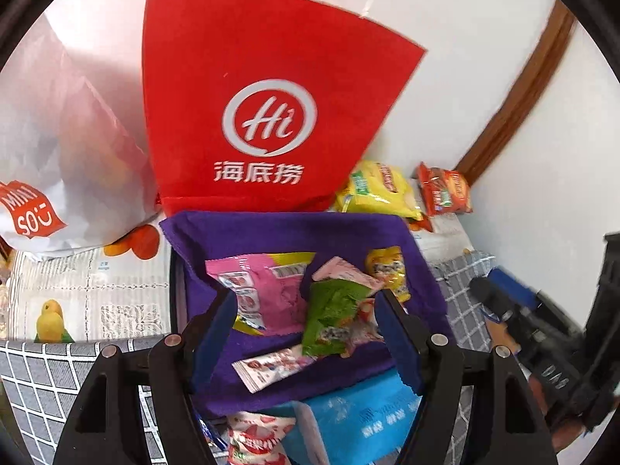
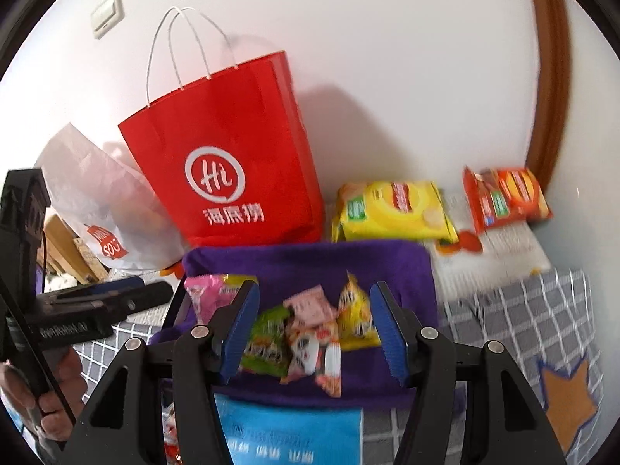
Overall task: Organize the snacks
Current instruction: 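Withdraw both tools from the towel back toward the snack pile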
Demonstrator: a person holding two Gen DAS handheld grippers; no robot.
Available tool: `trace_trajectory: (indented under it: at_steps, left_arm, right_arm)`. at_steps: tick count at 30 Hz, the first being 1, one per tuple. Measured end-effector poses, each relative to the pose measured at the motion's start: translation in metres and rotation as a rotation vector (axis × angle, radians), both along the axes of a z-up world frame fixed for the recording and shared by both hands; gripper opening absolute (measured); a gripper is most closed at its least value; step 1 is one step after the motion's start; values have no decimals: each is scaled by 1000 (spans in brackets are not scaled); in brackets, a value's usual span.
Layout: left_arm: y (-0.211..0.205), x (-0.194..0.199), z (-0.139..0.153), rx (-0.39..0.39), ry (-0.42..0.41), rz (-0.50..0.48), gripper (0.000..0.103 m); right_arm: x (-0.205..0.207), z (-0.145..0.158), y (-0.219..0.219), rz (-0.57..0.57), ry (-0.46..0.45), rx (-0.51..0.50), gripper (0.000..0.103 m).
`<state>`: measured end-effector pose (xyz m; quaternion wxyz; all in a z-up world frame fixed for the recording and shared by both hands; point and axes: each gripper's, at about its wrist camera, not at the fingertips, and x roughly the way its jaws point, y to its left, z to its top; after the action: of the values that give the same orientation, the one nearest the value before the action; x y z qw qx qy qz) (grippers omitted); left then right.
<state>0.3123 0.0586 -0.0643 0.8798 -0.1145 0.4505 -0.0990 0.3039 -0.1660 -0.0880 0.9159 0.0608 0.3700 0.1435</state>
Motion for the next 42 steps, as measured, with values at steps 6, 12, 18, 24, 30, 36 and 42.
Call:
trace_trajectory:
  at_steps: [6,12,18,24,30,36,42]
  left_arm:
    - [-10,-31,11,54,-9,-34,71]
    - [1,-69,6,153,-21,-33,71]
    - [17,-102,-16,131,4,-41,71]
    - [22,-119,-45,97,46,-58,71]
    - [31,-124,-59,79,52,-57,71]
    - [33,-122,-70,58,75,-66,71]
    - [31,-123,-74,13,64,-103,71]
  right_arm:
    - [-36,-10,-10,-31,37,-11,59]
    - [-68,-26,-7,-37,64,9,59]
    - [-99,-52,7,-1,97,-31,59]
    - [-128,-72,15,24,102,-49,59]
    - [-149,-96,27,53,141,-51,59]
    - [-166,-110,46,142,155,-18,59]
    - [-175,-126,68,196,189,-52,59]
